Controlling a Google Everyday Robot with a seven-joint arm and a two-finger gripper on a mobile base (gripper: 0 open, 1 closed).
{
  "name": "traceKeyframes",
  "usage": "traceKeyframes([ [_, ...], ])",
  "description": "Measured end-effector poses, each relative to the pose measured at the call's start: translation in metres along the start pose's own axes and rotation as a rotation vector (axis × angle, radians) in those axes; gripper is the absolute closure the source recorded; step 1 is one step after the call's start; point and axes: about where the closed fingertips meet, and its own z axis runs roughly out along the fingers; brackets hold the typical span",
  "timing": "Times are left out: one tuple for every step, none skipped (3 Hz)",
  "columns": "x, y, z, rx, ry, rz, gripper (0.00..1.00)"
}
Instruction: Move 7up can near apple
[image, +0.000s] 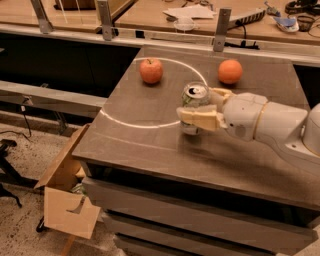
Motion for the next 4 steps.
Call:
traceKeyframes([
  [-0.021, -0.061, 0.034, 0.119, 0.020, 0.003, 1.00],
  [-0.025, -0.090, 0.060, 0.159, 0.040, 0.028, 1.00],
  [-0.009, -0.122, 0.091, 0.183, 0.078, 0.073, 1.00],
  [0.000, -0.134, 0.108, 0.185, 0.103, 0.100, 1.00],
])
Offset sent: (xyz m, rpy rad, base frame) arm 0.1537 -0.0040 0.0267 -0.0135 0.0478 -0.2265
